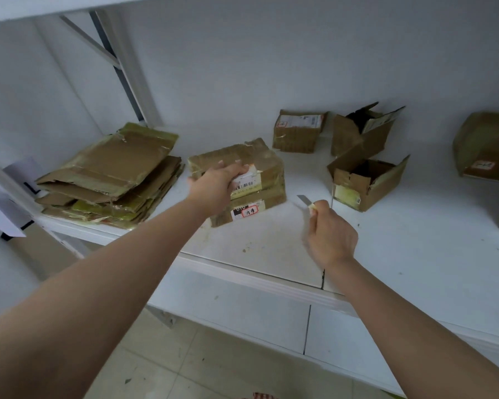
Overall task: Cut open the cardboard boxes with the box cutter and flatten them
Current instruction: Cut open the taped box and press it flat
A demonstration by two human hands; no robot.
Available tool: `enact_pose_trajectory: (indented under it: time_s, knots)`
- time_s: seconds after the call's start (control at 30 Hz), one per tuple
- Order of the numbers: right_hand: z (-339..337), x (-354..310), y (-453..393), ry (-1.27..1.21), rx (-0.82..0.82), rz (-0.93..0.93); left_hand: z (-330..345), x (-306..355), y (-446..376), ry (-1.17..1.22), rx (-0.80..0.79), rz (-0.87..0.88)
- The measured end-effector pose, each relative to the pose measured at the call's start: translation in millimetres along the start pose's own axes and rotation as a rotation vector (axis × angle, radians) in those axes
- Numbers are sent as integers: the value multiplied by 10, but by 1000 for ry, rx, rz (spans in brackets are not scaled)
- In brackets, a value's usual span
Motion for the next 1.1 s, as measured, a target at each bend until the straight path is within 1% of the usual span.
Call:
enact_pose_trajectory:
  time_s: [0.07, 0.17, 0.23, 0.3, 0.33, 0.4, 0.43, 0.47, 0.53, 0.63, 0.7, 0.77, 0.9, 1.03, 1.1]
  knots:
    - [-41, -7, -3, -36, 5, 8, 19, 128, -78, 23, 7, -17]
    - [-93, -52, -28, -108, 15, -1, -25, 354, -130, 66, -23, 32]
    - [-115, -51, -47, -144, 12, 1, -160, 402, -119, 179, -19, 66]
    - [-122, -25, -50, -142, 3, 8, -238, 323, -92, 284, -58, 99]
    - [-124, -15, -42, -123, -7, 11, -233, 274, -66, 261, -107, 129]
    - [-117, -14, -12, -70, -33, 10, -143, 201, 10, 91, -220, 209]
    - [-110, -29, 1, -55, -42, 1, -97, 175, 28, 0, -235, 254]
    - [-92, -50, 12, -57, -52, -10, -84, 167, 31, -68, -207, 292]
    - [-66, -114, 19, -133, -69, -34, -140, 213, 41, -117, -81, 342]
    - [-21, -280, -18, -356, -113, -63, -211, 368, 143, -193, 83, 390]
    - [-2, -410, -73, -485, -136, -76, -255, 472, 238, -295, 199, 396]
    - [-9, -447, -129, -562, -123, -39, -286, 519, 278, -331, 261, 368]
    - [-48, -261, -64, -508, -71, 69, -266, 502, 215, -233, 203, 333]
    - [-53, -215, 139, -362, -26, 38, -205, 528, 123, -113, 140, 421]
    - [-2, -240, 202, -316, -22, 25, -106, 545, 55, -83, 44, 438]
Point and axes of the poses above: each hand's wrist, its own y-axis away from the middle knuckle, its own z-axis out of the palm, x = y × z, the point moved 7 cm from there along -y, towards the middle knuckle, and after that the axes turned 5 degrees about -z, right-handed, at the moved point
